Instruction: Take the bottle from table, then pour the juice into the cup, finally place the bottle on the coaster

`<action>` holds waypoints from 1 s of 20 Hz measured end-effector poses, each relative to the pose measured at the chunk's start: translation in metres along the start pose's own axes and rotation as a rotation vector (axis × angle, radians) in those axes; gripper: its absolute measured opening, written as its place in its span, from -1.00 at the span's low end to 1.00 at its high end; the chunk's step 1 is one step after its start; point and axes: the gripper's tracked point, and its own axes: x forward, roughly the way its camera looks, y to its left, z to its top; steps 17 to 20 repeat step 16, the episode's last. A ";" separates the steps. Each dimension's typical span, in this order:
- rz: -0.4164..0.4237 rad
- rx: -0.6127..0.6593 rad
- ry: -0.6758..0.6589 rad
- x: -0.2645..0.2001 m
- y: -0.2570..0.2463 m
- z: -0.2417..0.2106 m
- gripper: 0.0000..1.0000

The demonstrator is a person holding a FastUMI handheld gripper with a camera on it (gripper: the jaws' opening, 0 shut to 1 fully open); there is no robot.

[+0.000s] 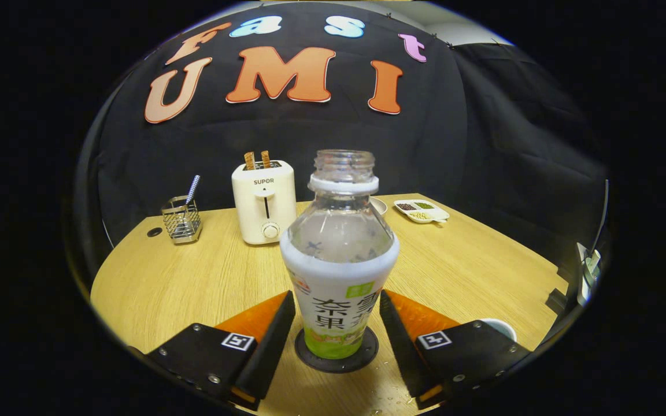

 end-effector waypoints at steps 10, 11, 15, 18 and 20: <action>0.096 -0.051 -0.147 -0.128 0.030 0.091 0.94; 0.117 -0.049 -0.160 -0.144 0.039 0.100 0.94; 0.211 -0.027 -0.210 -0.206 0.078 0.125 0.94; 0.238 -0.024 -0.224 -0.221 0.088 0.129 0.94; 0.238 -0.024 -0.224 -0.221 0.088 0.129 0.94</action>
